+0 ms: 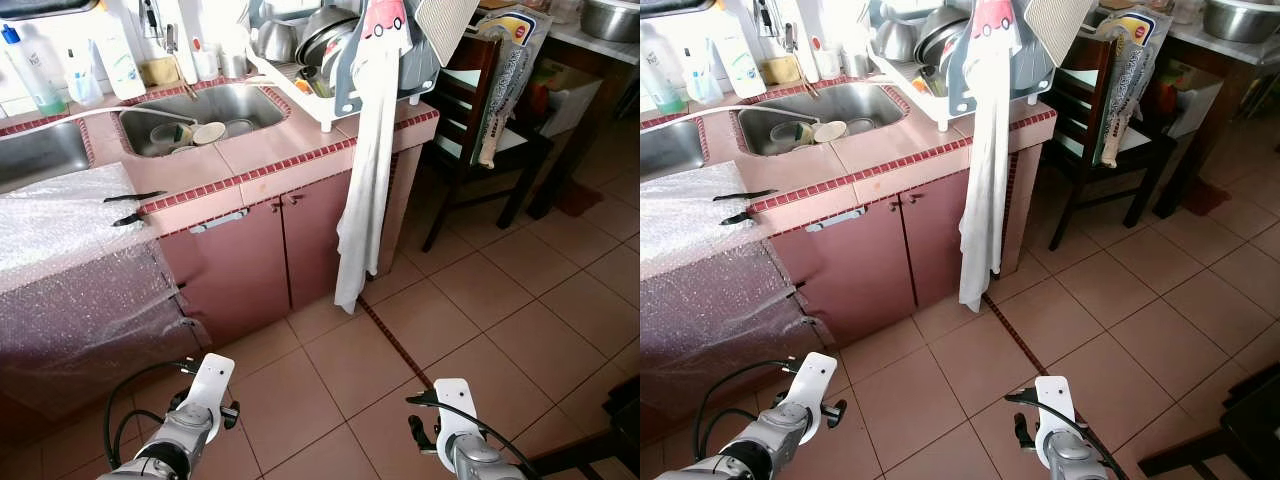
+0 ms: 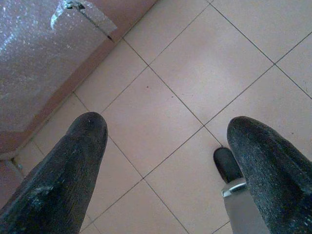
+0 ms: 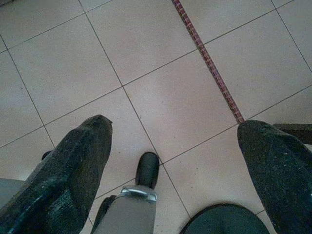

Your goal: Kitchen organization

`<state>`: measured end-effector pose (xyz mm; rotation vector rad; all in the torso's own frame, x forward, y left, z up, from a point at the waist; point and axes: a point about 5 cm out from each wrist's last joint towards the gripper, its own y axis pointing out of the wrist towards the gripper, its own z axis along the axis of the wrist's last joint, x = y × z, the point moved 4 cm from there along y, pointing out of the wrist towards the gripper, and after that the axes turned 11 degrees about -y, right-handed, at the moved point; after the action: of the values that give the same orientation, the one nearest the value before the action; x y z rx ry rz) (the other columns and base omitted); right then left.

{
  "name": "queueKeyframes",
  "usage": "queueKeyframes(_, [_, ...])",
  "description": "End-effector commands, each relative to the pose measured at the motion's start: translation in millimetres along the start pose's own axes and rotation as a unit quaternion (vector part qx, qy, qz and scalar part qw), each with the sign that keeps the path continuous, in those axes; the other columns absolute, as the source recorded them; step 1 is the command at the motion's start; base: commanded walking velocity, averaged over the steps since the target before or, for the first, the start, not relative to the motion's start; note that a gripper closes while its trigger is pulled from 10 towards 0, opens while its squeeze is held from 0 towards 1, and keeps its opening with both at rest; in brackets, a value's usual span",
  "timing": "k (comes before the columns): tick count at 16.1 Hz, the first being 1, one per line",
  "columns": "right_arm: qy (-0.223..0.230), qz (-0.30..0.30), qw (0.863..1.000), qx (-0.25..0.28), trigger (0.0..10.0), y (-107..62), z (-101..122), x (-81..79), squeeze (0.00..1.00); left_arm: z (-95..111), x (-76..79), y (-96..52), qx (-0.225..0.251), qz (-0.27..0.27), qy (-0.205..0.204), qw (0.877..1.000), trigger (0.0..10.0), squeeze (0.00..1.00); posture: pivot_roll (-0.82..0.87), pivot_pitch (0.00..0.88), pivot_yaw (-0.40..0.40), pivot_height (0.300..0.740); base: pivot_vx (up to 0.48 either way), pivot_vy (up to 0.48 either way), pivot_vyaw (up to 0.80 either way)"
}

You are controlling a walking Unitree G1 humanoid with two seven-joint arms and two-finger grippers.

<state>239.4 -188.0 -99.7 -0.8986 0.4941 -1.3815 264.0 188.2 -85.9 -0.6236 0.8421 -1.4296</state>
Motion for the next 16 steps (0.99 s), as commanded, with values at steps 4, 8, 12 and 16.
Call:
queueKeyframes(4, [0.092,-0.002,0.995,0.045,10.0,6.2,73.6,-0.3,0.0,51.9,10.1,-1.0,0.067,-0.036,-0.165,0.983,10.0,0.0,0.11,0.0,-0.024,0.74,0.0,0.0,0.0])
queueKeyframes(8, [0.094,0.006,0.995,0.042,10.0,6.2,69.4,-1.1,0.0,46.8,13.6,-0.6,0.057,-0.043,-0.169,0.983,10.0,0.0,0.09,0.0,-0.025,0.74,0.0,0.0,0.0])
queueKeyframes(12, [0.097,0.018,0.995,0.029,10.0,6.2,58.6,-4.1,0.0,35.8,17.2,-0.1,0.038,-0.051,-0.176,0.982,10.0,0.0,0.1,0.0,-0.023,0.74,0.0,0.0,0.0])
queueKeyframes(16, [0.106,0.019,0.994,0.027,10.0,6.2,58.8,-4.5,0.0,41.1,14.4,-0.5,0.051,-0.051,-0.177,0.982,10.0,0.0,0.09,0.0,-0.017,0.74,0.0,0.0,0.0])
